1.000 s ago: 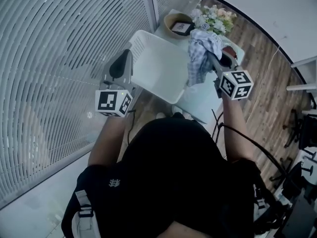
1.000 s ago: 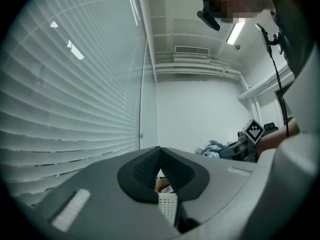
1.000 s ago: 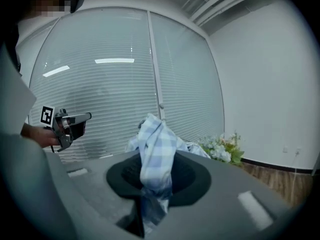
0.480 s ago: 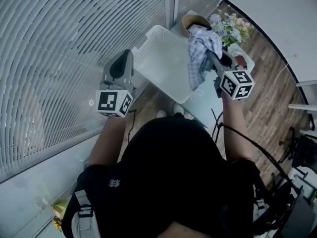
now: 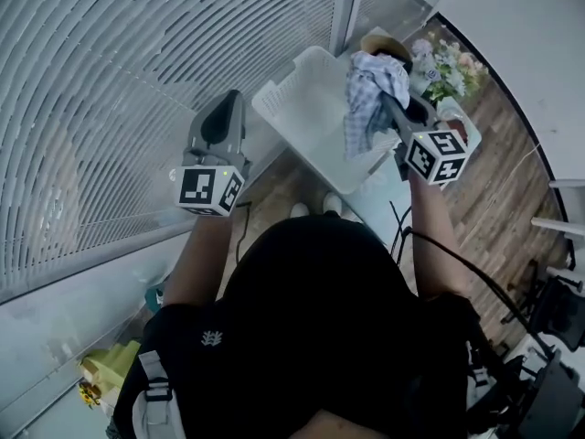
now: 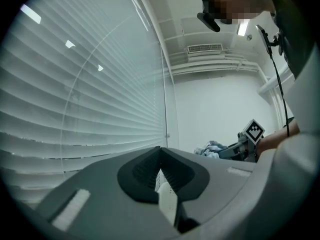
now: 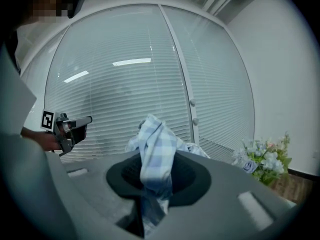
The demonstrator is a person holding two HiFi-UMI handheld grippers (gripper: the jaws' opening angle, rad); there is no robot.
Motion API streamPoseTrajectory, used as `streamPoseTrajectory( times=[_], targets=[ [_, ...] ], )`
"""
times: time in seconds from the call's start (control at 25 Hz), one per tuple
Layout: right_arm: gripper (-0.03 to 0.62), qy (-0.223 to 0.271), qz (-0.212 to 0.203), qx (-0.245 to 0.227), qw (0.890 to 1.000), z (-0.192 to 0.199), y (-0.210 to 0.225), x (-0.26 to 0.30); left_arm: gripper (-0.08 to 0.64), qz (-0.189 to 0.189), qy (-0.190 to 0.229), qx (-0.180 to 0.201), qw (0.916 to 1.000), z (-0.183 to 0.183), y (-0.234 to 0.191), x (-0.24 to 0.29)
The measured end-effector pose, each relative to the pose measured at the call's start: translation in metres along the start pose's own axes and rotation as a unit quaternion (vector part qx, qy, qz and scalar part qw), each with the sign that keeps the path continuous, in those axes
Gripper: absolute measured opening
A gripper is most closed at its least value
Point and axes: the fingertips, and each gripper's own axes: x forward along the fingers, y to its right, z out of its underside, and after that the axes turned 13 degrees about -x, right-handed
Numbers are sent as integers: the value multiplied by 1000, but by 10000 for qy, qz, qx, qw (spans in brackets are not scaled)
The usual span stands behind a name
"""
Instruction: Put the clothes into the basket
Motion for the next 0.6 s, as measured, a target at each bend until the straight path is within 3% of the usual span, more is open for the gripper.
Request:
streamPoseTrajectory(
  times=[0.6],
  targets=[
    [94,43,-606,-209,9979,-16,-40,39,6,-456,65,121,9989,-5,-24,-33]
  ],
)
